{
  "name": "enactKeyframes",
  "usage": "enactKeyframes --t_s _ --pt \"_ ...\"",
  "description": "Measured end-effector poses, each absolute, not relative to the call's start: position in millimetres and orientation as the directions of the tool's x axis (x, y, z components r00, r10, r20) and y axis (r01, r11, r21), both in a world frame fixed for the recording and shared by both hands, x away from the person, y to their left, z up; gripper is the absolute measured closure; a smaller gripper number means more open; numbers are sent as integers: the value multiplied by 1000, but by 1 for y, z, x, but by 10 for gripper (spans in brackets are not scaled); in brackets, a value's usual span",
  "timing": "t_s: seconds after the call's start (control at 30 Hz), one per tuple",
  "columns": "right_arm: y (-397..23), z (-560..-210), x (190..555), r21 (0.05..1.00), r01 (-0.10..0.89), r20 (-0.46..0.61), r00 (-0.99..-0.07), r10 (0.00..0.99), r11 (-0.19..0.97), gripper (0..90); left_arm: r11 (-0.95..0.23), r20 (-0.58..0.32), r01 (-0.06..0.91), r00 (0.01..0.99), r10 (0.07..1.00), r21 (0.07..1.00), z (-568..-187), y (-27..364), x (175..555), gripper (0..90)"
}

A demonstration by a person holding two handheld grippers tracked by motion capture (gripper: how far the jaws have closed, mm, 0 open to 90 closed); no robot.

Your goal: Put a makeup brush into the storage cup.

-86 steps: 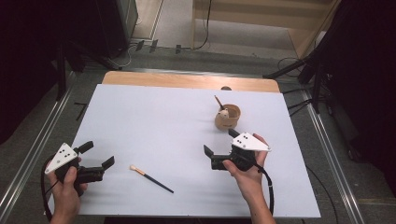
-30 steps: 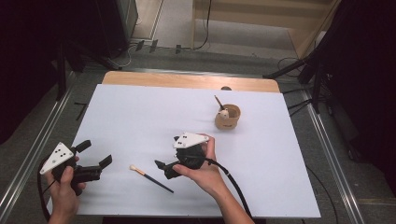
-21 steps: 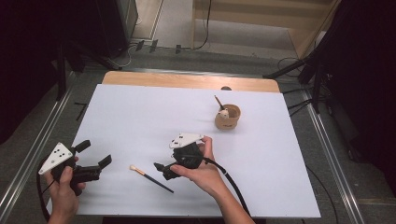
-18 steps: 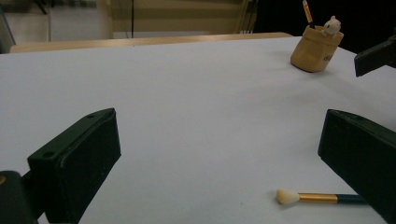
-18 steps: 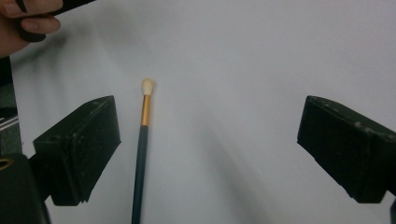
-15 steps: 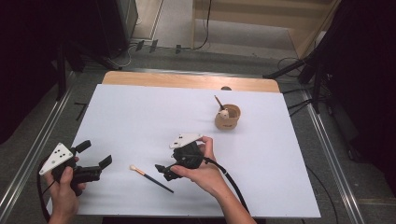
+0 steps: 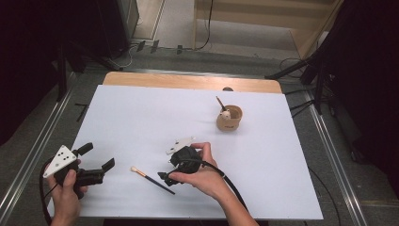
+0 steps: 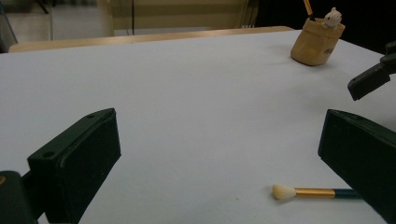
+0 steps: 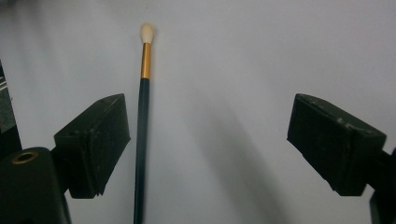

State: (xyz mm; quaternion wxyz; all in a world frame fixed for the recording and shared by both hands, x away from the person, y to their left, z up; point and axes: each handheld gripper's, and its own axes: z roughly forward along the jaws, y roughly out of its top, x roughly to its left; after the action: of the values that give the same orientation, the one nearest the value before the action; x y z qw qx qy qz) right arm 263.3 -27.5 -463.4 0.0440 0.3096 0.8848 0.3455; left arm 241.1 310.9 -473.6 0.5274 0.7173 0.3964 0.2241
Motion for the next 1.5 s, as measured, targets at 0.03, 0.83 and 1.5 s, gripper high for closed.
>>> enactKeyframes --t_s 0.03,0.83,1.5 --pt "-26 -464 264 632 519 137 -806 576 576 140 -130 -97 335 584 806 933 -473 311 241 0" --pt "1 -469 271 464 569 116 -799 591 679 221 -144 -78 324 584 808 935 -473 313 243 0" --pt "20 -470 271 344 610 178 -789 588 714 476 -165 -59 319 588 807 933 -472 311 243 0"
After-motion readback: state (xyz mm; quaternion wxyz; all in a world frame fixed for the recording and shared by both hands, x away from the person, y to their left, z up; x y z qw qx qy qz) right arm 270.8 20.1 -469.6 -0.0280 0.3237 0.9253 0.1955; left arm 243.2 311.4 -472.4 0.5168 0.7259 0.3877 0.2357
